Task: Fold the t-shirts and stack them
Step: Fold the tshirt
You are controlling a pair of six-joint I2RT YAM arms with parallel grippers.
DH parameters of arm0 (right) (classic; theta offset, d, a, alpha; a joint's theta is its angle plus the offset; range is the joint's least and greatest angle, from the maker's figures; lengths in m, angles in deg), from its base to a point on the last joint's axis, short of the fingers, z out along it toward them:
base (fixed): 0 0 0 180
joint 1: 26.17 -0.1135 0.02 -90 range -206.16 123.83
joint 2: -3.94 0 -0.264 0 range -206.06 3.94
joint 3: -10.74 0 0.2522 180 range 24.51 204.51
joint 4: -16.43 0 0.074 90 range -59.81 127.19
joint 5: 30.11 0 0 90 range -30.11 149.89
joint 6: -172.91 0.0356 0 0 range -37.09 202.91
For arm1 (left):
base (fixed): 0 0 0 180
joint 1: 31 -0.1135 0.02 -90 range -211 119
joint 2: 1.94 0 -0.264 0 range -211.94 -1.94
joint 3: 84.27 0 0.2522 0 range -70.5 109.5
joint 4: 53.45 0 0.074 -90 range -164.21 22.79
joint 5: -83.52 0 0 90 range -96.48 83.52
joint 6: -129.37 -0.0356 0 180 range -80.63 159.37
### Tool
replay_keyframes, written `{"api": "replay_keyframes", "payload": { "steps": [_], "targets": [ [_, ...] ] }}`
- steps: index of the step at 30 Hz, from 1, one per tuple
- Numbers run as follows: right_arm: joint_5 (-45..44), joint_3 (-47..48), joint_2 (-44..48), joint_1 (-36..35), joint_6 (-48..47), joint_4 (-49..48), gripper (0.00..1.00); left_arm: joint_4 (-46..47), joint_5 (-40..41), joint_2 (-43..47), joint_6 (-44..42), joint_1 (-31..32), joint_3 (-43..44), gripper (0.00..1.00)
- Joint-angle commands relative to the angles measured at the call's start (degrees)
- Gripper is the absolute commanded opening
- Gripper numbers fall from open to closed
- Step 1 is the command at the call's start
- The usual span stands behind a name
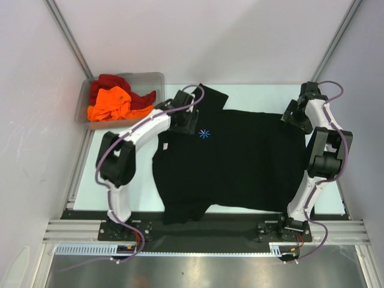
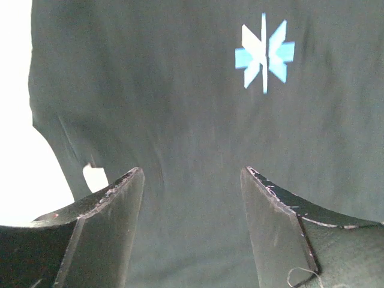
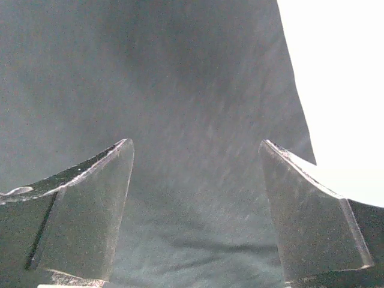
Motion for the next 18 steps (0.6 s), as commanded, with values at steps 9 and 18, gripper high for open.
{"api": "replay_keyframes", "payload": {
  "steps": [9,18],
  "targets": [
    [-4.40,19.36,-16.88,4.83,-8.40,-2.94,0.77,2.47,-1.11,-23.86,-9.46,-6.61,33.66,0.68],
    [-3.17,25.72,-22.52,5.89,-8.40,-2.85,0.75,7.31,1.81,-31.78,-5.95,-9.42,38.61,0.73]
  ]
}}
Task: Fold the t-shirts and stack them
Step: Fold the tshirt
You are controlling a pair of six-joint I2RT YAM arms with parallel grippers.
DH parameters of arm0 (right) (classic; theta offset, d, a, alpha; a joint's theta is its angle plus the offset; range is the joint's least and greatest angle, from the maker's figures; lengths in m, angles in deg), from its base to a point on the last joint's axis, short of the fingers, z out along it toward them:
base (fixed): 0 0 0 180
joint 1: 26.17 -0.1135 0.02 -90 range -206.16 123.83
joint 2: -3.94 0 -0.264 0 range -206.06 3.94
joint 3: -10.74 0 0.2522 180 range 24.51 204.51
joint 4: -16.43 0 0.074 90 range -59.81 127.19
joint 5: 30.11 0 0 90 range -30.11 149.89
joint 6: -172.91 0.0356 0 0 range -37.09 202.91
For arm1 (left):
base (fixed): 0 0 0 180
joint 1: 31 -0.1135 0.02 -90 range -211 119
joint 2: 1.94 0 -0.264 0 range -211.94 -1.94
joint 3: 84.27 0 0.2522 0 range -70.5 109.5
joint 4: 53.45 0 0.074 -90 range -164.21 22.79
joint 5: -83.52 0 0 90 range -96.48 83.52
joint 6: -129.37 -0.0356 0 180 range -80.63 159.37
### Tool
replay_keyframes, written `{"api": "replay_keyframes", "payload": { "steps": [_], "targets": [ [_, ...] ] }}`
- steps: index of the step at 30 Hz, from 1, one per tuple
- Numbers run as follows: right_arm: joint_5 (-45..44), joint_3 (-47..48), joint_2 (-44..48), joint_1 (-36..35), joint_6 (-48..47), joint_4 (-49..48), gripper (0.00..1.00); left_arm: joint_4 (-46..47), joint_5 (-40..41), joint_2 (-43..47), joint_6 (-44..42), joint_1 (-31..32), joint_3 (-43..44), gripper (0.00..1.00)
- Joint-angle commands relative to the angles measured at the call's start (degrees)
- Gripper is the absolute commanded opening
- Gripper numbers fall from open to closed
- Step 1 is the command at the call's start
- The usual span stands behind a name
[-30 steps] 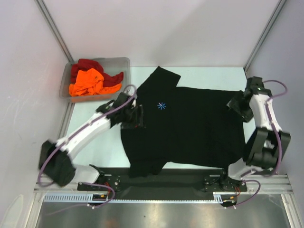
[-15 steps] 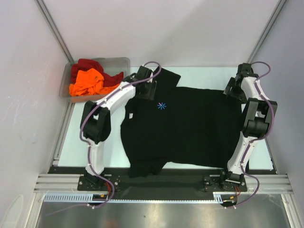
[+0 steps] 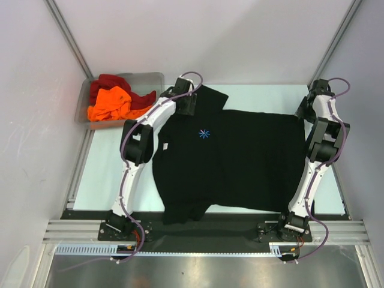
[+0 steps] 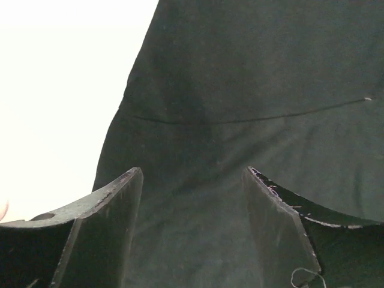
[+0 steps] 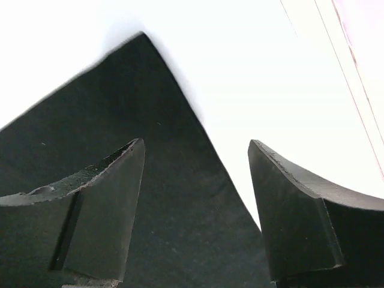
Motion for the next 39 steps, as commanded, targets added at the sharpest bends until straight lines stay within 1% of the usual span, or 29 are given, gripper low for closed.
{"api": "replay_keyframes", "payload": {
  "steps": [1,4,8,12,13,15,16,18,19,21,22,23,24,26,27,28,31,32,37,38,39],
  "targets": [
    [0.44,3.80,-1.15,-0.47,-1.53,-0.35,0.75,3.07,0.01,-2.01,1.05,-1.91,4.46,0.72],
    [1.05,3.19,-1.85,-0.03,-1.53,-0.96,0.74,1.13,0.18,-3.08,2.98,-2.70,5.17,0.71],
    [2.02,3.10,-3.70,-0.11,-1.62,-1.23,0.74,2.63,-2.18,-4.13,4.13,-3.14,3.84,0.71],
    [1.49,3.27,-5.28,-0.11,-1.80,-1.32,0.74,2.71,-3.76,-5.89,6.32,-3.31,4.99,0.68],
    [1.84,3.45,-5.63,-0.11,-1.80,-1.41,0.73,3.06,-4.55,-6.15,7.02,-3.66,4.90,0.63],
    [2.19,3.71,-6.25,-0.03,-1.88,-2.02,0.72,4.12,-7.09,-6.68,9.39,-4.28,4.81,0.57],
    [2.63,3.80,-6.51,-0.03,-1.97,-2.28,0.69,4.38,-7.37,-7.12,10.19,-5.07,4.99,0.49],
    [3.16,4.94,-7.57,-0.03,-2.32,-2.46,0.62,5.87,-10.53,-7.73,13.00,-5.86,4.82,0.42],
    [3.77,5.82,-8.09,-0.03,-2.24,-2.29,0.54,6.49,-12.71,-8.00,13.96,-6.73,4.90,0.33],
    [4.13,7.49,-9.93,-0.03,-2.41,-1.41,0.46,8.51,-15.62,-8.87,16.59,-7.53,4.99,0.23],
    [4.56,9.23,-10.55,-0.11,-2.33,-1.32,0.37,9.47,-18.25,-9.31,17.31,-8.14,5.08,0.12],
    [4.83,10.12,-10.99,-0.11,-2.32,-1.41,0.32,11.05,-19.06,-9.49,17.83,-8.32,5.43,0.07],
    [5.61,10.91,-11.96,-0.20,-2.24,-1.49,0.25,11.58,-19.41,-10.19,18.27,-8.41,6.56,0.00],
    [6.41,13.02,-12.66,-0.20,-1.97,-2.02,0.16,12.82,-19.94,-10.81,18.37,-8.33,8.41,0.00],
    [6.94,13.55,-13.02,-0.20,-1.62,-2.89,0.14,13.52,-19.86,-10.99,18.45,-8.33,9.81,0.00],
    [6.94,14.17,-13.63,-0.12,-1.53,-3.16,0.14,14.13,-19.59,-10.90,18.72,-8.33,10.08,0.00],
    [5.98,17.85,-15.04,-0.20,-1.53,-4.04,0.08,17.82,-17.84,-10.55,19.42,-8.33,10.61,0.00],
    [5.71,19.69,-15.82,-0.20,-1.53,-4.13,0.08,19.48,-17.49,-10.63,19.51,-8.33,10.88,0.00],
    [5.71,22.34,-17.06,-0.03,-1.80,-6.68,0.08,24.15,-17.31,-12.21,21.00,-8.33,13.51,0.00],
    [5.80,22.87,-17.59,-0.03,-1.54,-6.94,0.09,24.33,-17.13,-12.57,21.53,-8.33,13.78,0.00],
    [6.32,23.92,-17.76,0.23,-1.36,-7.03,0.12,24.42,-16.96,-12.66,21.79,-8.33,14.21,0.01]
  ]
}}
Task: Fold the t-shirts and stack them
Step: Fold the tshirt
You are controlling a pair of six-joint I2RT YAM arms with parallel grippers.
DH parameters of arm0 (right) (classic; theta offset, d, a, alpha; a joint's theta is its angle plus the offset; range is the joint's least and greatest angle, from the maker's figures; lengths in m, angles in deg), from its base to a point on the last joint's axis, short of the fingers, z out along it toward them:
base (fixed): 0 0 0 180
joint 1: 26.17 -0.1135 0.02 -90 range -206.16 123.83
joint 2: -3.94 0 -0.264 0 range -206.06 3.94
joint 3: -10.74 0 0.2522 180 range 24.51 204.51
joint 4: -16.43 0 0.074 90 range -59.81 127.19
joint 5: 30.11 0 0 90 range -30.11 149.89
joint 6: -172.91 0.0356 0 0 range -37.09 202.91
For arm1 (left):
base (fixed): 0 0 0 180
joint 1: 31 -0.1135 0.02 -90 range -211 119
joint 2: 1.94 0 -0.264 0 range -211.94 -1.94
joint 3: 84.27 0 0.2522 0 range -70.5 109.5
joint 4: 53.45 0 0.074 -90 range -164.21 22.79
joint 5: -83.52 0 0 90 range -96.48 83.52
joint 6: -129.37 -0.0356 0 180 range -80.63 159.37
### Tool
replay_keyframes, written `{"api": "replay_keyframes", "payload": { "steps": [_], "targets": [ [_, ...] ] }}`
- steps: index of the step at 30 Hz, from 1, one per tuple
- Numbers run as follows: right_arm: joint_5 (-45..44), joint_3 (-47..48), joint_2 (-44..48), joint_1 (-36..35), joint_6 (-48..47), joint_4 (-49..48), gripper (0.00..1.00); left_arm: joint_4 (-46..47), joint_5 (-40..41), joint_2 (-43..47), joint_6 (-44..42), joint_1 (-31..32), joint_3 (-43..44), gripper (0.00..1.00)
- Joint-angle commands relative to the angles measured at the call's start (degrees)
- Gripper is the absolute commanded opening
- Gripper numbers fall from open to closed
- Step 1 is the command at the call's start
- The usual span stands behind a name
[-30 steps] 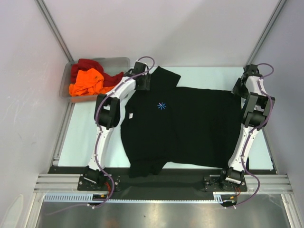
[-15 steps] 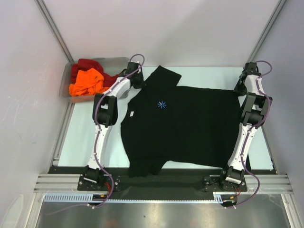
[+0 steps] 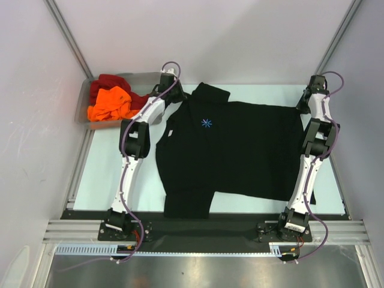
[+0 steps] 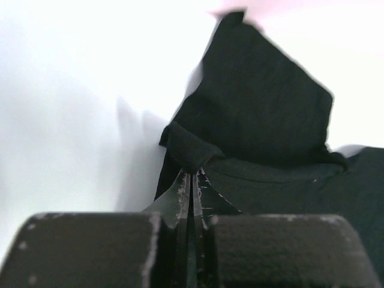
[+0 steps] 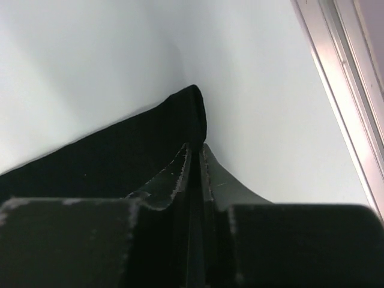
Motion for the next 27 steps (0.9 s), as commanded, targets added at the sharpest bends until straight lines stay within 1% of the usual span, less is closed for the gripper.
{"api": "replay_keyframes", "payload": {
  "steps": [1,2,3,4,5,6,7,8,9,10,11,12,13,15,16,17,19,20,21,22,23,25,26,27],
  "targets": [
    [0.66,4.12,-2.73,0.70,0.65,-3.23,0.16,5.85,0.84,-0.55,2.01,-0.11,4.18,0.05],
    [1.45,4.65,-2.99,0.78,0.74,-2.88,0.23,5.58,0.84,-0.03,1.93,0.07,4.19,0.08],
    [1.98,5.35,-2.99,0.96,1.00,-2.53,0.39,5.14,0.75,0.50,1.58,0.33,4.10,0.16],
    [1.90,5.36,-2.65,0.96,1.35,-2.09,0.47,3.92,0.75,1.20,0.97,0.51,4.01,0.20],
    [1.81,5.10,-2.21,1.05,1.62,-1.48,0.55,3.21,0.58,2.08,-0.78,0.68,3.49,0.22],
    [1.72,4.92,-1.07,1.05,1.80,-1.04,0.74,2.42,0.66,4.18,-1.49,1.21,3.05,0.28],
    [1.38,5.01,-0.45,0.96,2.06,-0.51,0.81,0.85,0.75,5.33,-2.02,1.30,2.35,0.32],
    [0.68,4.92,0.25,0.96,2.50,0.37,0.87,0.22,0.49,6.65,-3.16,1.47,0.77,0.42],
    [0.41,4.84,1.91,0.96,2.76,0.81,0.92,-0.57,0.57,9.97,-3.69,1.65,-0.20,0.48],
    [0.06,4.92,2.71,0.96,3.11,1.34,0.93,-2.31,1.44,11.48,-5.09,1.91,-0.99,0.53],
    [-0.90,5.36,3.50,0.96,3.90,3.08,0.98,-3.55,1.89,13.23,-6.06,2.35,-1.78,0.58],
    [-1.09,6.23,4.47,0.96,4.34,4.49,0.98,-6.43,2.50,16.21,-7.03,2.70,-1.96,0.61],
    [-1.44,9.29,5.00,0.87,4.78,9.12,0.98,-8.12,3.47,17.98,-8.95,3.05,-1.97,0.62],
    [-3.28,11.33,6.23,0.79,6.97,13.71,0.99,-10.06,4.09,22.45,-9.67,4.02,-6.33,0.64],
    [-3.63,11.25,9.19,0.61,8.03,15.47,0.99,-10.07,5.40,29.27,-9.07,4.28,-9.75,0.64],
    [-4.94,8.99,10.88,0.52,8.82,18.19,0.99,-10.50,6.19,32.21,-9.15,5.16,-15.53,0.64],
    [-6.27,5.12,17.44,0.17,10.76,20.14,0.99,-13.31,8.73,38.27,-9.85,6.65,-20.92,0.65],
    [-7.14,0.14,20.18,-0.18,11.37,21.89,0.99,-13.75,9.53,44.48,-10.98,8.57,-27.30,0.65],
    [-7.50,-2.26,22.47,-0.44,11.81,22.60,0.99,-14.19,11.11,47.50,-11.17,9.55,-30.93,0.65],
    [-8.03,-5.24,24.76,-0.71,11.90,23.05,0.99,-14.37,11.12,50.49,-11.08,10.43,-34.80,0.64],
    [-9.08,-9.88,29.74,-1.32,11.56,22.88,0.99,-14.29,11.30,57.22,-10.91,12.44,-42.49,0.64],
    [-8.91,-13.78,34.25,-2.11,10.24,23.49,1.00,-14.11,11.47,64.28,-9.69,14.65,-50.53,0.64],
    [-8.30,-15.02,38.01,-2.99,9.45,24.53,0.99,-14.37,11.21,70.23,-9.15,16.14,-57.36,0.64],
    [-8.30,-17.99,40.23,-5.87,8.75,24.81,1.00,-15.16,10.25,73.69,-8.45,16.59,-60.47,0.64]
  ]
}}
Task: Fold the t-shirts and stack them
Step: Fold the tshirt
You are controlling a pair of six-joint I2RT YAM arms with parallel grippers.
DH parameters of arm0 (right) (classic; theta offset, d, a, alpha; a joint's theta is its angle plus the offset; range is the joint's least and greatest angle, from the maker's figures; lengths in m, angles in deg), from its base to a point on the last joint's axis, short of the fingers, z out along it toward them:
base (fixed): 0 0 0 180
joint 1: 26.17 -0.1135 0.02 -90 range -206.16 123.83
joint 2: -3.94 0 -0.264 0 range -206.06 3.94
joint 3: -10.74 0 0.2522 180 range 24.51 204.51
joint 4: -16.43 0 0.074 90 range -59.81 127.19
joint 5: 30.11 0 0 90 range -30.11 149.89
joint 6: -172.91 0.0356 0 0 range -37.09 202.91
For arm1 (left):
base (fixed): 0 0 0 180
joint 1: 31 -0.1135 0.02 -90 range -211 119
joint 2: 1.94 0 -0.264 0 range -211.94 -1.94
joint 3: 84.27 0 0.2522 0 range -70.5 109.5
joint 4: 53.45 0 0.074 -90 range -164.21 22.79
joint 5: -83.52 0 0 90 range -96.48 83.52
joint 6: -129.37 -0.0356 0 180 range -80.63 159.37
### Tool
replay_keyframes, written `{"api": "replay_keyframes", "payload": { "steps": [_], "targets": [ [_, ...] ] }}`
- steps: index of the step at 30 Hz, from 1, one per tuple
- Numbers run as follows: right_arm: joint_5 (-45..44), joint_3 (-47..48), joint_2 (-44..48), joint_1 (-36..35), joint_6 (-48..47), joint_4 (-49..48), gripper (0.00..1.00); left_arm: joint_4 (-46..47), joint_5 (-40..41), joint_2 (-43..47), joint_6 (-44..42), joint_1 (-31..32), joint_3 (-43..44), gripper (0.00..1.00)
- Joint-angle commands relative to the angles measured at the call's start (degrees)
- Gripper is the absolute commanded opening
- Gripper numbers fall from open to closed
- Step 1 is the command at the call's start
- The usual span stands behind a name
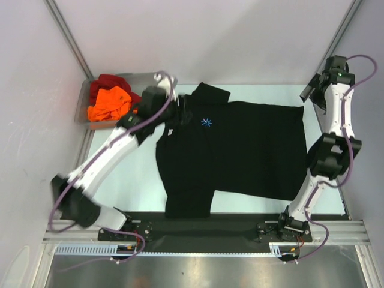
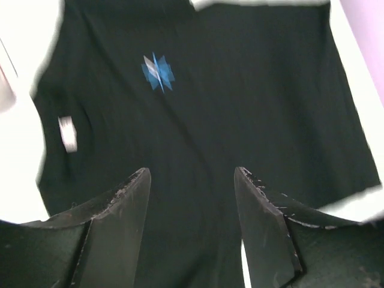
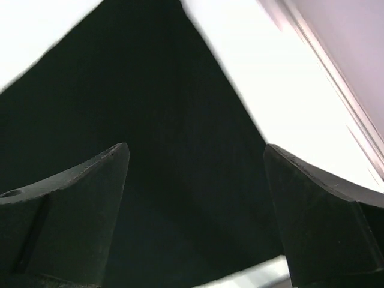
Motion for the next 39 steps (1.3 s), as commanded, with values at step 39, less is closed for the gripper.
{"api": "replay_keyframes", "payload": {
  "steps": [39],
  "targets": [
    [17.05,-83.39,33.94,-83.71,52.16,-45.37,0.66,-22.03,-3.13,44.56,17.02,2.26,-37.85,0.61]
  ]
}}
